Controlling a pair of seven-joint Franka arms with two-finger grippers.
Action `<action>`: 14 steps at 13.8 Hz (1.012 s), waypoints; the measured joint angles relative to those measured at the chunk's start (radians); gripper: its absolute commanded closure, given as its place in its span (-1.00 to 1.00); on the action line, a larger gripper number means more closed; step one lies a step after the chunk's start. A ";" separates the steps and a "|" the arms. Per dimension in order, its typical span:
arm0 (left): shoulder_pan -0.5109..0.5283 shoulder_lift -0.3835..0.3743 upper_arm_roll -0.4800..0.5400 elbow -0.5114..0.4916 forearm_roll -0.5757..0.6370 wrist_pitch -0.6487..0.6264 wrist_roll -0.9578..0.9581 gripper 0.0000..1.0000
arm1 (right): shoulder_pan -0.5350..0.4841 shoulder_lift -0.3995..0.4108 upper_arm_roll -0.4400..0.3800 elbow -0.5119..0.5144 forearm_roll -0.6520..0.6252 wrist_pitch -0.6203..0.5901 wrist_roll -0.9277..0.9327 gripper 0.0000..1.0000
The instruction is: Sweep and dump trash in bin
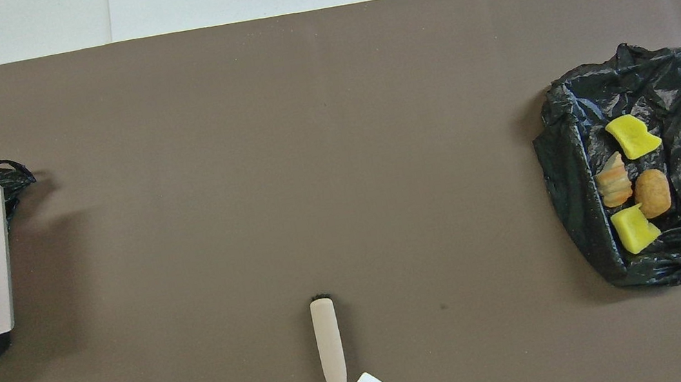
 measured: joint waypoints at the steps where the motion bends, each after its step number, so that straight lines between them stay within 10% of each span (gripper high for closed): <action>1: 0.000 0.002 -0.001 0.003 0.038 0.014 -0.001 1.00 | -0.024 -0.011 -0.001 0.005 0.000 0.002 0.000 -0.44; 5: -0.005 0.006 -0.010 0.001 0.272 0.069 -0.138 1.00 | -0.155 -0.104 -0.008 0.027 0.000 -0.003 -0.009 -1.00; 14: -0.125 -0.106 -0.024 -0.163 0.732 0.075 -0.442 1.00 | -0.607 -0.169 -0.019 0.420 -0.143 -0.452 -0.326 -1.00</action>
